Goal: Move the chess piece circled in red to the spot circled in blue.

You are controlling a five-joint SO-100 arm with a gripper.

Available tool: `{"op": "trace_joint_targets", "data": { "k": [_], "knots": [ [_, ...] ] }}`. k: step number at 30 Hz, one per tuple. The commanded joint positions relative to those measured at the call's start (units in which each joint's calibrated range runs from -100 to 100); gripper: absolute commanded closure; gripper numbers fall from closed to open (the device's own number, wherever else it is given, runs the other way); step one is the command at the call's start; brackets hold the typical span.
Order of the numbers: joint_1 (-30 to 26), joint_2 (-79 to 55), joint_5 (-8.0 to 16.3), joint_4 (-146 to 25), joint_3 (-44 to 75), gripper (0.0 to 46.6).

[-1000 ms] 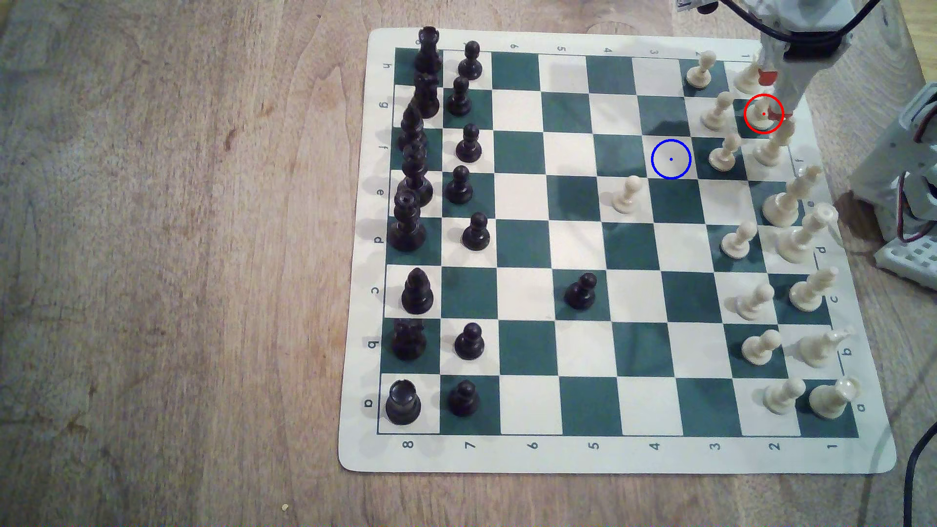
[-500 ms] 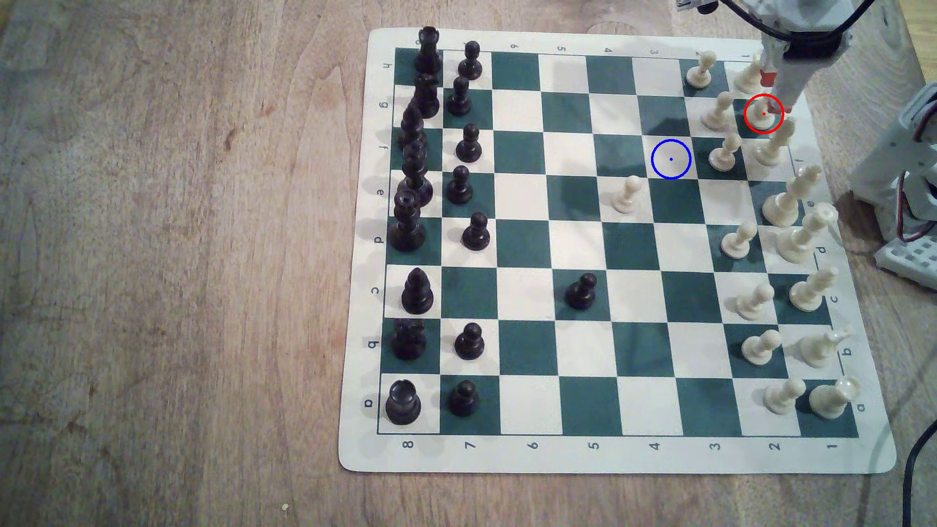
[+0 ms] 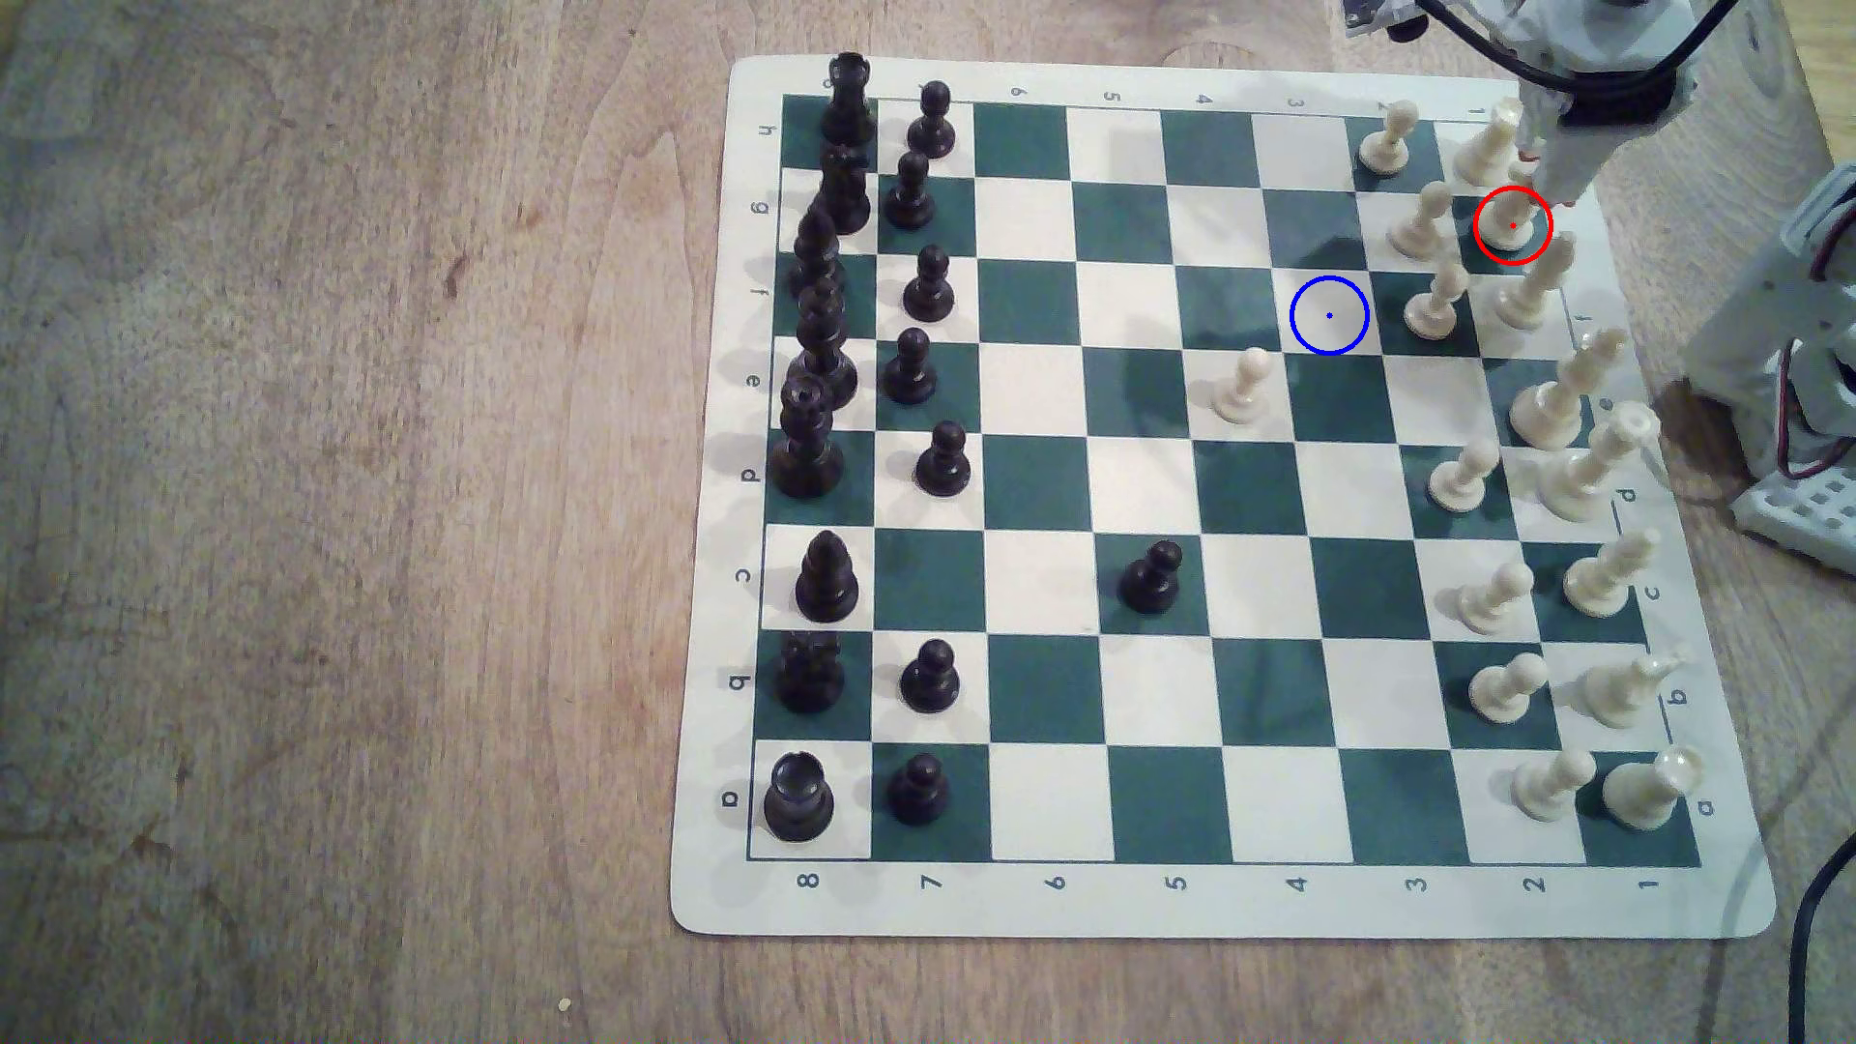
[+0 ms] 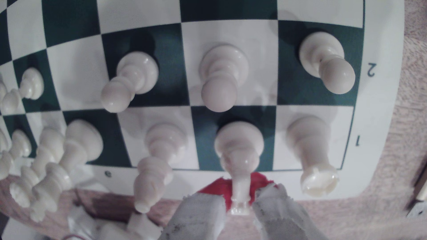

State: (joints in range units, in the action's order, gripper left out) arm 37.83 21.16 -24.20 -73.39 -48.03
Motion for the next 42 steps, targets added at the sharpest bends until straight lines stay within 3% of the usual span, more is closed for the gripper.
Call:
{"op": "trace_joint_targets", "data": {
  "k": [1,24,42],
  "knots": [
    [-0.4,1.7,-0.1,-1.4,0.4,46.4],
    [0.5,14.9,0.1,-13.2,12.3,46.4],
    [-20.4,11.8,9.8,-16.5,25.4,46.4]
  ]
}}
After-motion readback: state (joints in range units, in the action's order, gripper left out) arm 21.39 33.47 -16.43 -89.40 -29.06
